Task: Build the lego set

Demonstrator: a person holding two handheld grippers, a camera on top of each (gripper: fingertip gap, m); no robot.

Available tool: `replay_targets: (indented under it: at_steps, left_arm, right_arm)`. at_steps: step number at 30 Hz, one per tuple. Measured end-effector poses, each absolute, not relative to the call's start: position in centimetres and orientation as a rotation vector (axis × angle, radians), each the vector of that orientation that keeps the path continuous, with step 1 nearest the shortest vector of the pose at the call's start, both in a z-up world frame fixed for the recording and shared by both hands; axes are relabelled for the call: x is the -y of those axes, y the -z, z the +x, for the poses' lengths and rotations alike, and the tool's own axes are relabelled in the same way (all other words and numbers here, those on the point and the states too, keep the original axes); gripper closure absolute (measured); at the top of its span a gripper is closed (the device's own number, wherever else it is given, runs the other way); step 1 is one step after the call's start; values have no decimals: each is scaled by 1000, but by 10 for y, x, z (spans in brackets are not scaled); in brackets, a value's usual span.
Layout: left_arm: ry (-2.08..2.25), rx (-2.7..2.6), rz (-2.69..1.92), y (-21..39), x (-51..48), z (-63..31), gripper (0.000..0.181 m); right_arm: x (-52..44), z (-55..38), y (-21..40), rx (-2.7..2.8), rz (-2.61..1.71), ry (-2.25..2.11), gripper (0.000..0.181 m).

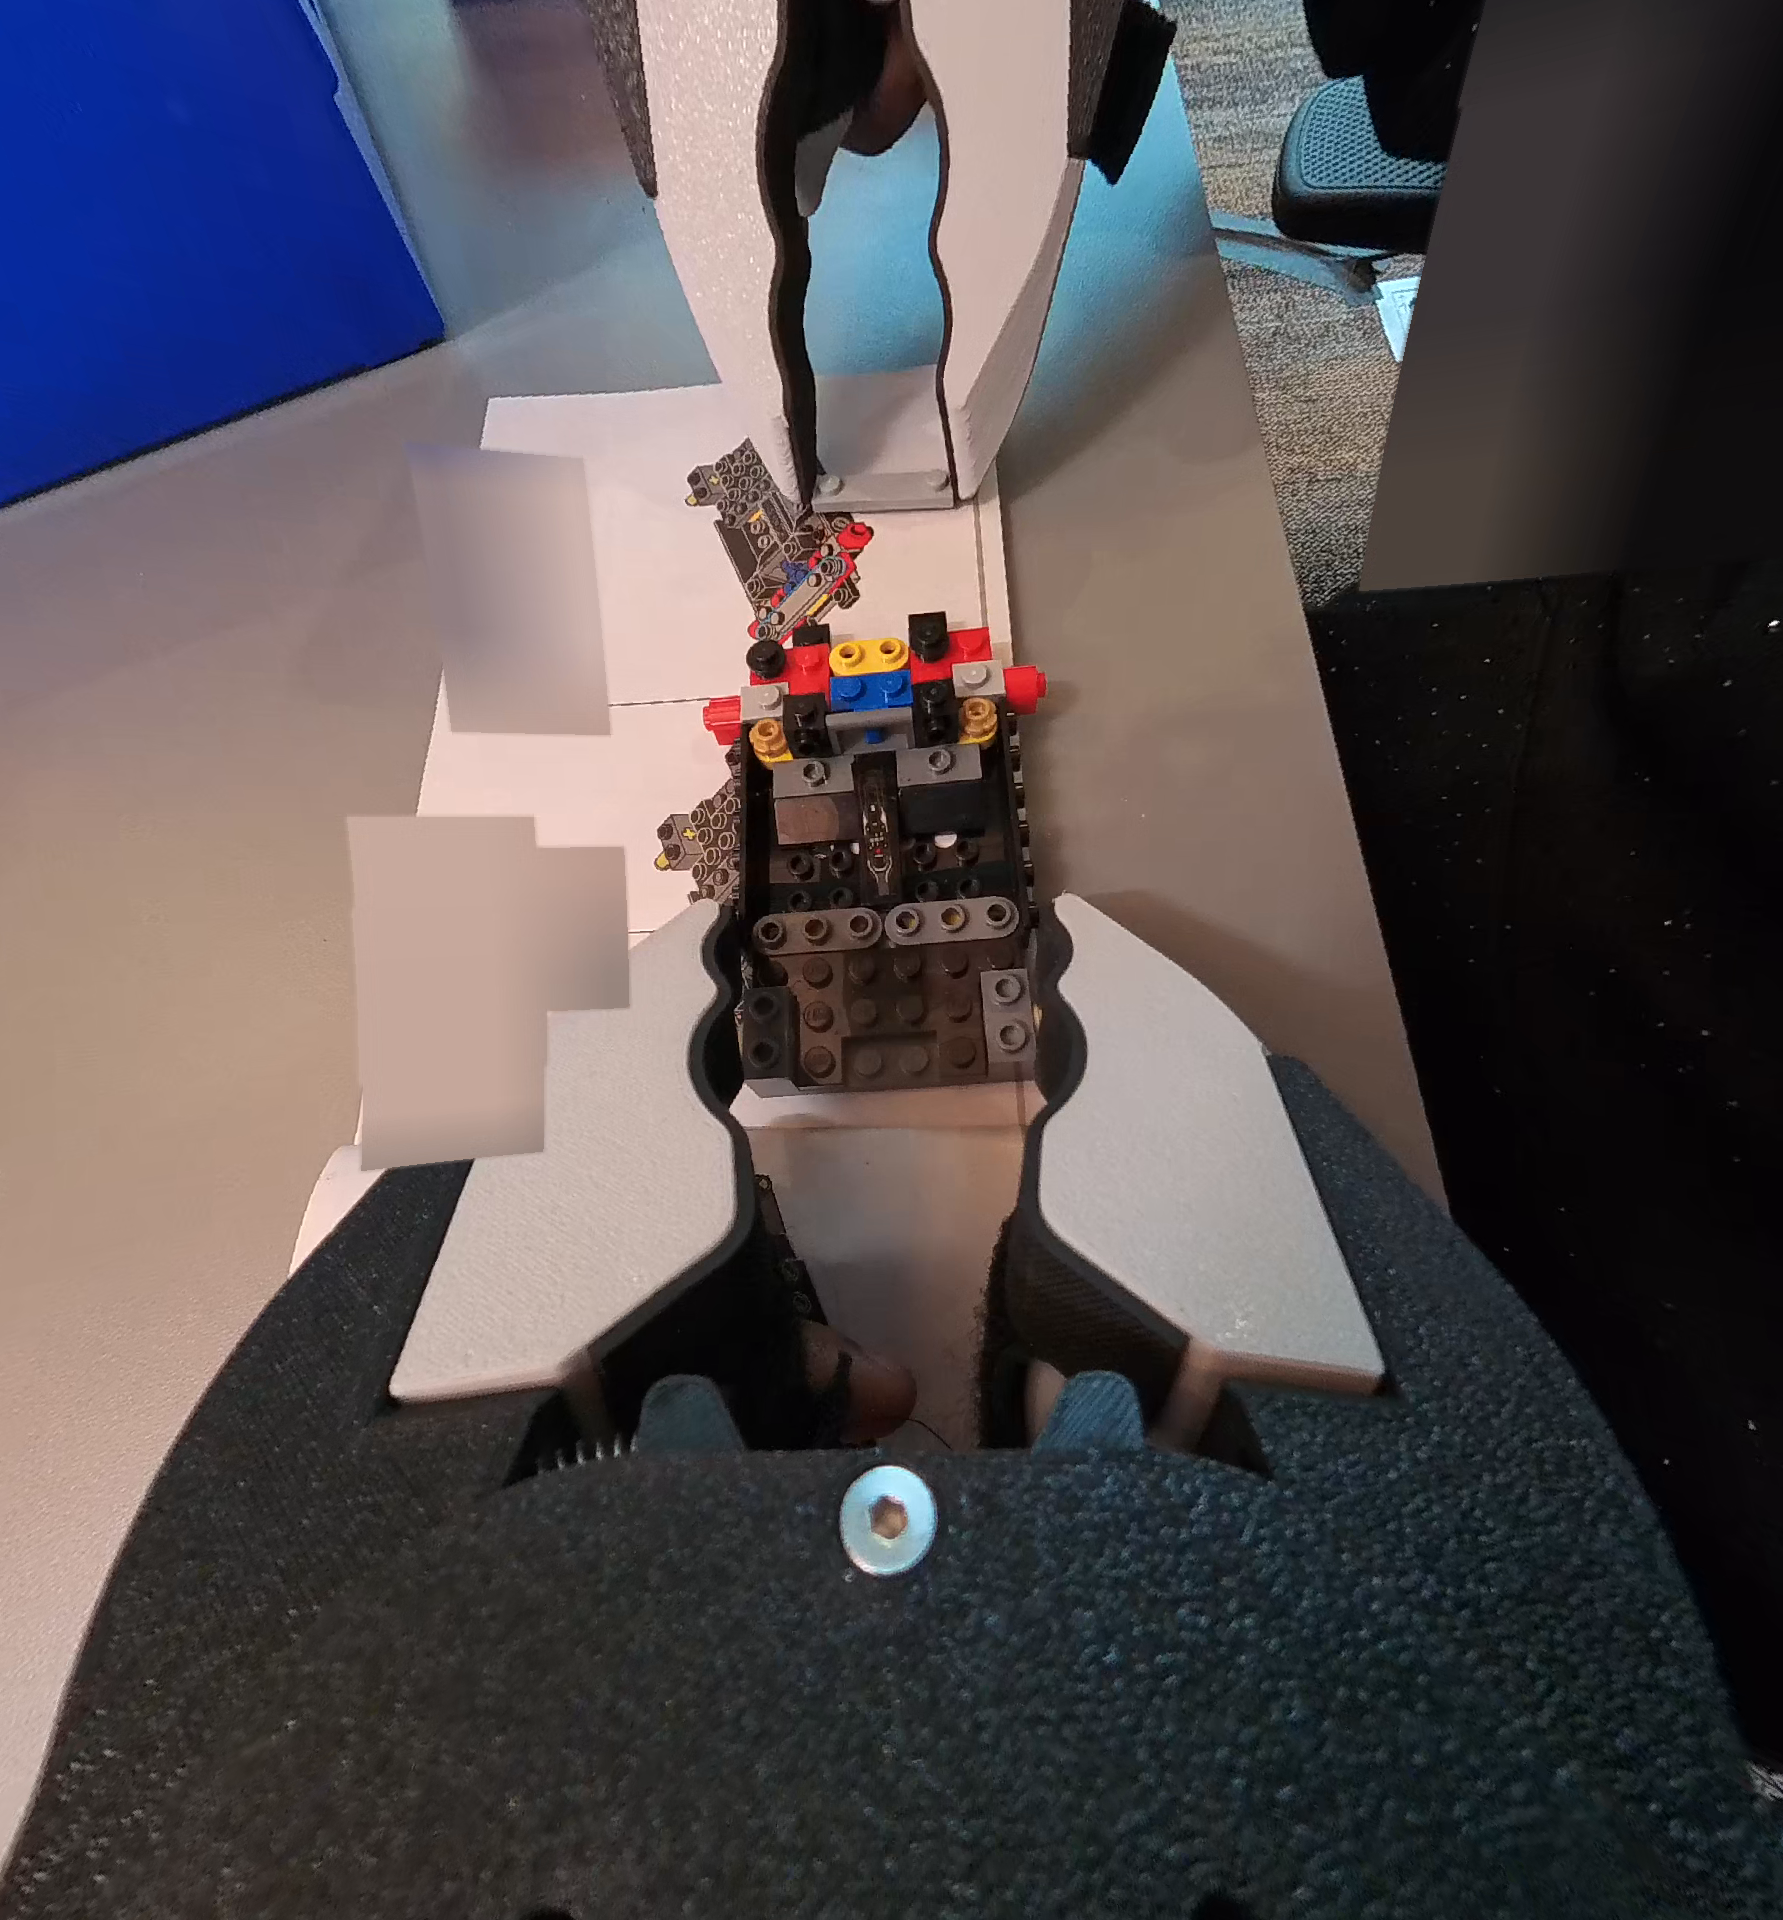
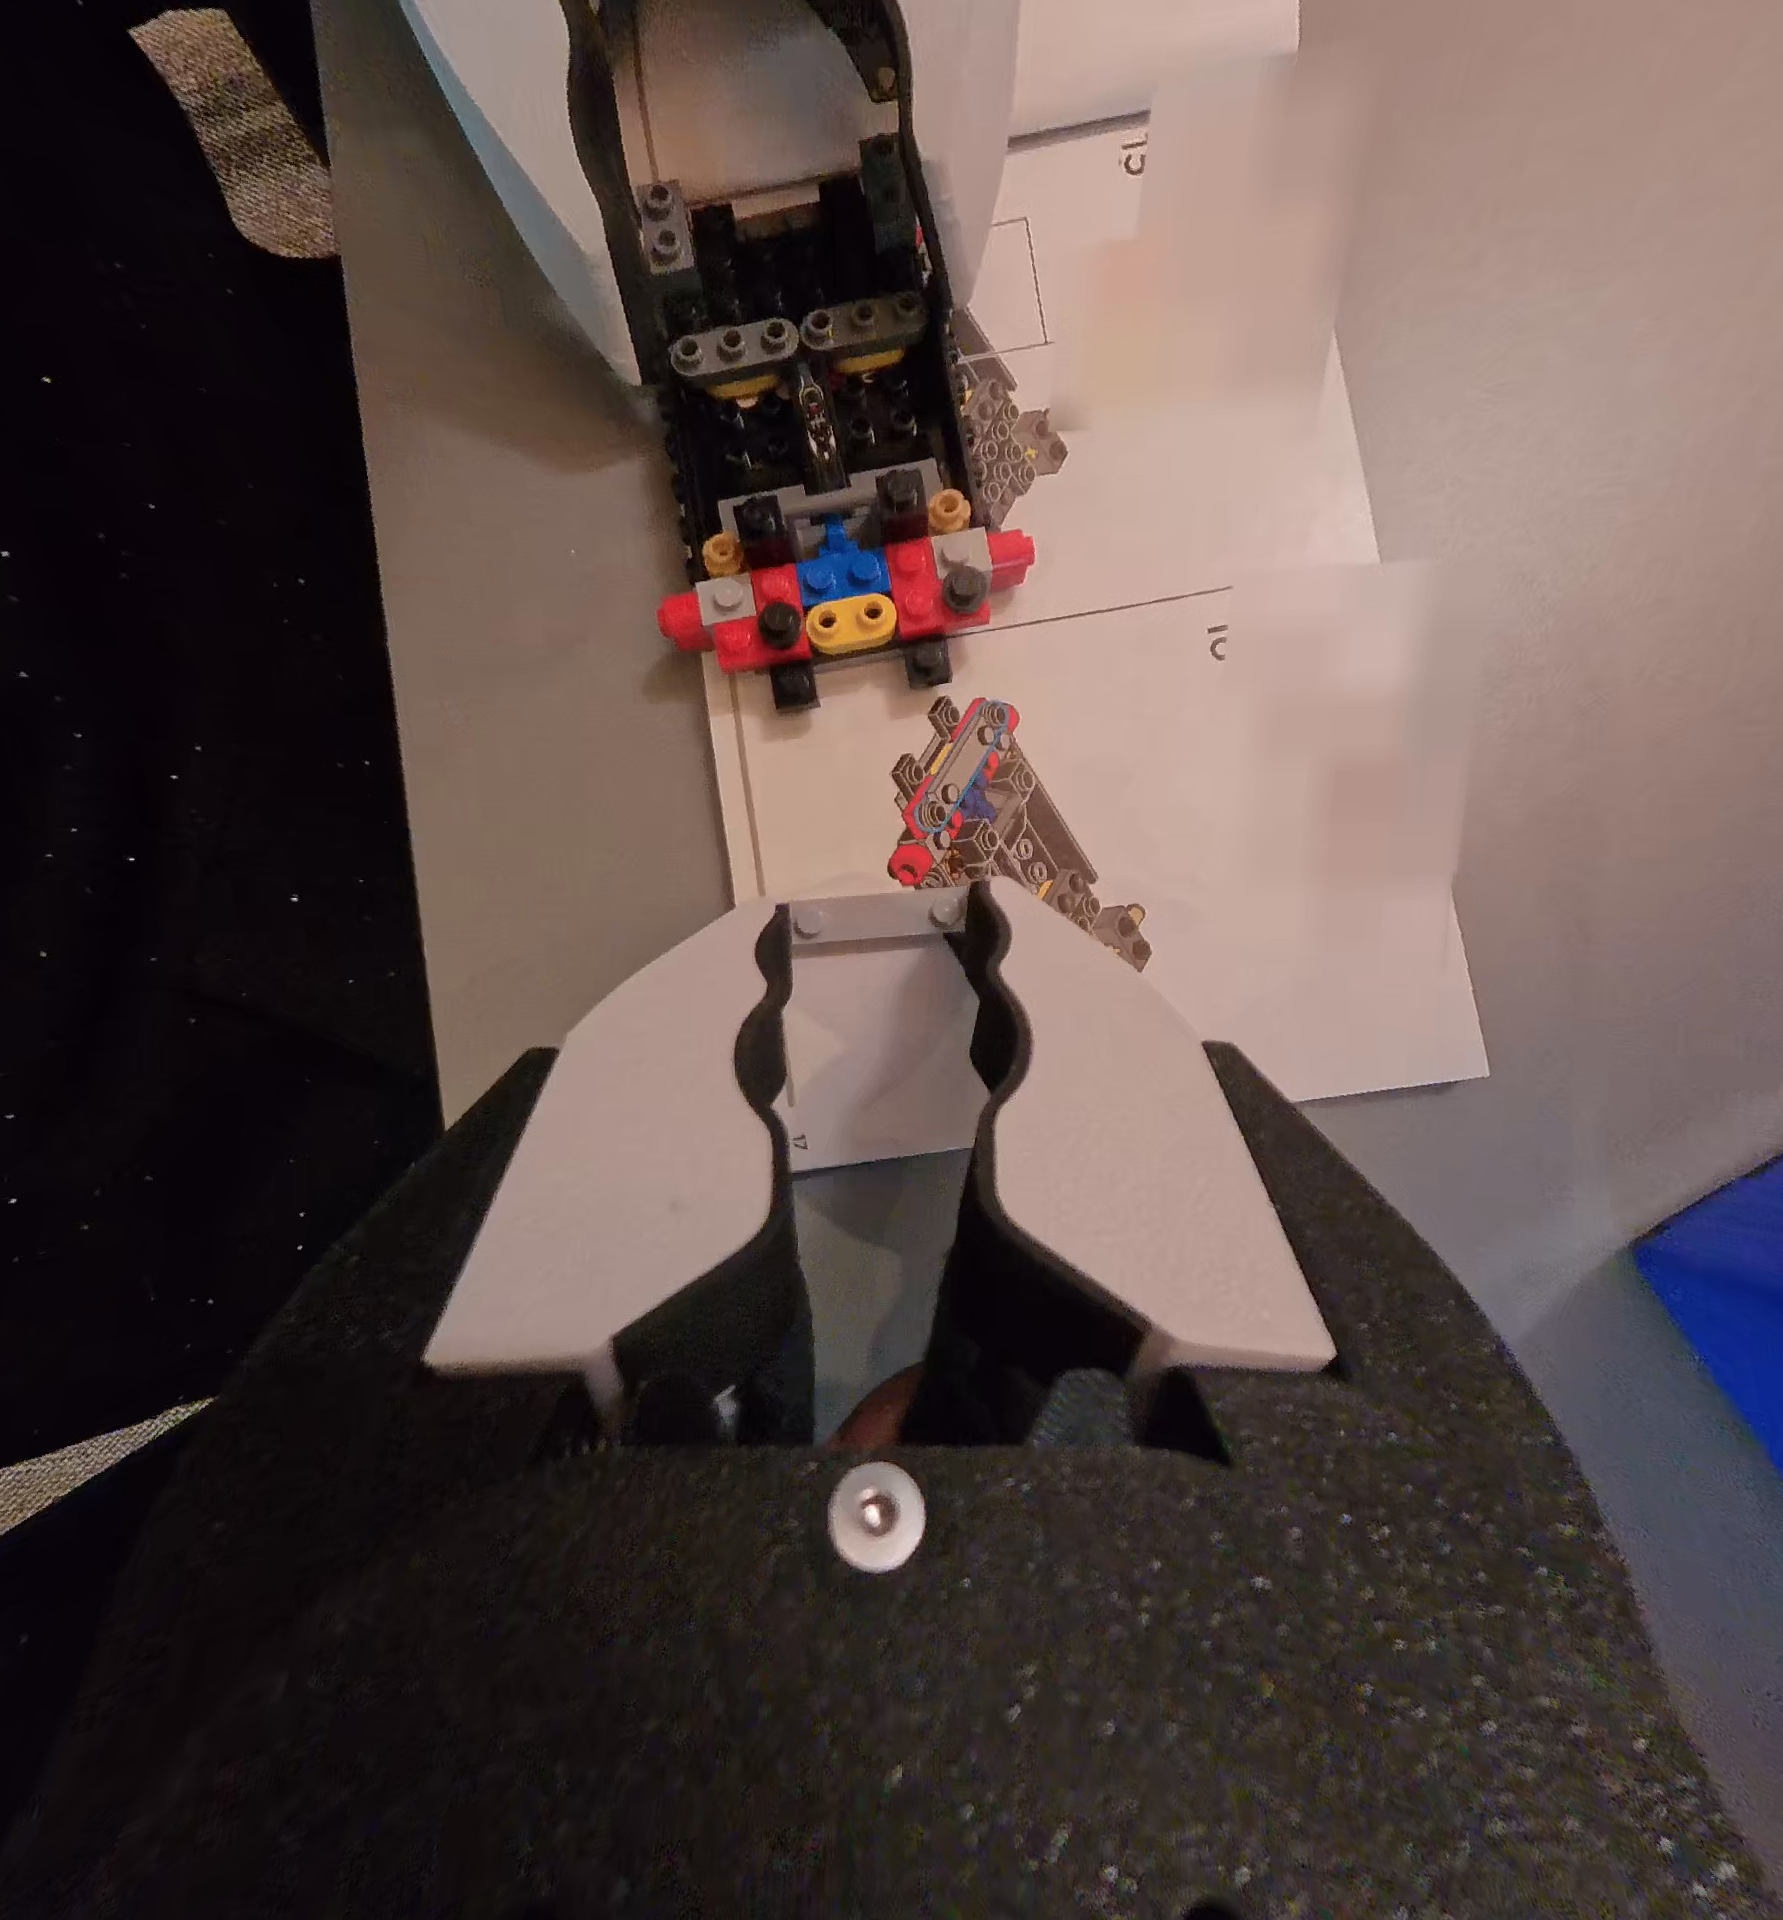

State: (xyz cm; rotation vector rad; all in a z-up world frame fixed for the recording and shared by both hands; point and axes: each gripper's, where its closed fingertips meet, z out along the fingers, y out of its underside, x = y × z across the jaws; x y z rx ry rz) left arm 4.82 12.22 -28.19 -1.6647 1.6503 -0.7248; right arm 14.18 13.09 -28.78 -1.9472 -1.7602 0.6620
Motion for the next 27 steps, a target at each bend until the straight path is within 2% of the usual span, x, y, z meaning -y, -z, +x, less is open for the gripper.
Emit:
replay_targets:
  at_steps: [10, 18, 27]
  left_arm:
    - [726, -1651, -1666, 282, -122, 48, 127]
    - [724, -1653, -1664, 282, -122, 48, 127]
    - [716, -1655, -1661, 282, -122, 48, 127]
  right_arm:
    - [-130, 137, 283, 1752, -1912, -679, 149]
    - [-129, 99, 267, 1759, -1733, -680, 149]
    - [-130, 92, 272, 1800, -1761, -720, 149]
